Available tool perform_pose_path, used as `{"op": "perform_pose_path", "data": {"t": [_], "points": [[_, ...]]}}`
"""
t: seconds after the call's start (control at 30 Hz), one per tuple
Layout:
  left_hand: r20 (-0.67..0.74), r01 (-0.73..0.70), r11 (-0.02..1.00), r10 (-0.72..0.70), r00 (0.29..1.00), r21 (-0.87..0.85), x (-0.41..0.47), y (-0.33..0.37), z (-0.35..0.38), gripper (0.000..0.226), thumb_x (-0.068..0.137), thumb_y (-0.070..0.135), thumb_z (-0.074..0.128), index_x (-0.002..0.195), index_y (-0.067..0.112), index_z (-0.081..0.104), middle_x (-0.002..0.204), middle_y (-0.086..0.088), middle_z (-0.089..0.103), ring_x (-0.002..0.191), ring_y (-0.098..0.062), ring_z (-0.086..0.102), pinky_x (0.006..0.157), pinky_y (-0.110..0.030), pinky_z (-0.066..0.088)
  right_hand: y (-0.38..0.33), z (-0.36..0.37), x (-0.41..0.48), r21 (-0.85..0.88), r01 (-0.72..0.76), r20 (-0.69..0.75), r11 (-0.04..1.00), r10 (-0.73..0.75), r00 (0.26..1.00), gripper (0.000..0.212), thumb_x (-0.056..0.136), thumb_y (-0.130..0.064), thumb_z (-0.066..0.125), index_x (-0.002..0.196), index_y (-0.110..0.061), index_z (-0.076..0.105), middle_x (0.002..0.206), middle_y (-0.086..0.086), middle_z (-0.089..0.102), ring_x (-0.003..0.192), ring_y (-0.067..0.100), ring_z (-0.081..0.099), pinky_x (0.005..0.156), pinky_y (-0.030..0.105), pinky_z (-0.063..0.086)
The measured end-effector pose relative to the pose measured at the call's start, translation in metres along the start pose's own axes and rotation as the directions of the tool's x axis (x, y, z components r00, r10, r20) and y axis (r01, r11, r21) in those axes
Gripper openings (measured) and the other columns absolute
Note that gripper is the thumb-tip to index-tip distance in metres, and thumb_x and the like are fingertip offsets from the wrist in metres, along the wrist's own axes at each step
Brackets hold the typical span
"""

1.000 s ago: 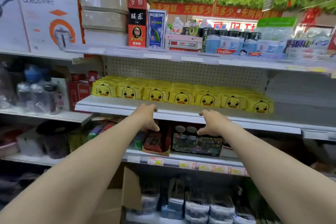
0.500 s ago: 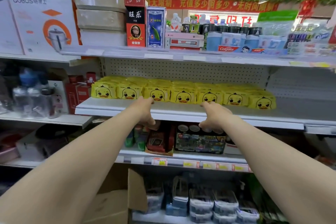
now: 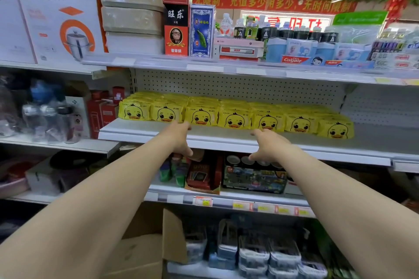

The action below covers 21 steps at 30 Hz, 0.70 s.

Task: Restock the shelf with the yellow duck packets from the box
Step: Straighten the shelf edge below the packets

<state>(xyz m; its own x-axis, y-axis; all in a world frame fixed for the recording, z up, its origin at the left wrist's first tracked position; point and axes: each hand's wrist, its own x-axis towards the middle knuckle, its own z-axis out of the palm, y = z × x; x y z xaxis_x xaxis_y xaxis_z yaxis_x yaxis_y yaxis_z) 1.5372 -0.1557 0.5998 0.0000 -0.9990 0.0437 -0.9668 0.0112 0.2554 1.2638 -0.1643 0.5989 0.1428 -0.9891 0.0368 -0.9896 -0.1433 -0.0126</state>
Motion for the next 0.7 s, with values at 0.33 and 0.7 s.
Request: {"op": "perform_pose_path", "data": {"t": [0.33, 0.7], "points": [[-0.013, 0.003, 1.0, -0.003, 1.0, 0.008, -0.006, 0.007, 0.002, 0.095, 0.066, 0.037, 0.088, 0.144, 0.023, 0.036, 0.146, -0.012, 0.034, 0.13, -0.034, 0.042, 0.103, -0.045, 0.044, -0.003, 0.003, 0.001, 0.012, 0.063, 0.003, 0.998, -0.063, 0.998, 0.09, 0.081, -0.049, 0.074, 0.153, -0.02, 0.028, 0.15, 0.007, 0.038, 0.131, 0.029, 0.046, 0.095, 0.045, 0.052], [-0.012, 0.103, 0.995, -0.102, 0.995, 0.007, -0.031, -0.013, 0.007, 0.095, 0.068, 0.035, 0.087, 0.146, 0.022, 0.035, 0.145, -0.012, 0.038, 0.128, -0.034, 0.046, 0.103, -0.047, 0.044, -0.015, 0.014, -0.003, 0.008, 0.13, 0.018, 0.992, -0.13, 0.991, 0.084, 0.084, -0.045, 0.073, 0.151, -0.02, 0.03, 0.15, 0.008, 0.04, 0.133, 0.029, 0.045, 0.098, 0.042, 0.05]]}}
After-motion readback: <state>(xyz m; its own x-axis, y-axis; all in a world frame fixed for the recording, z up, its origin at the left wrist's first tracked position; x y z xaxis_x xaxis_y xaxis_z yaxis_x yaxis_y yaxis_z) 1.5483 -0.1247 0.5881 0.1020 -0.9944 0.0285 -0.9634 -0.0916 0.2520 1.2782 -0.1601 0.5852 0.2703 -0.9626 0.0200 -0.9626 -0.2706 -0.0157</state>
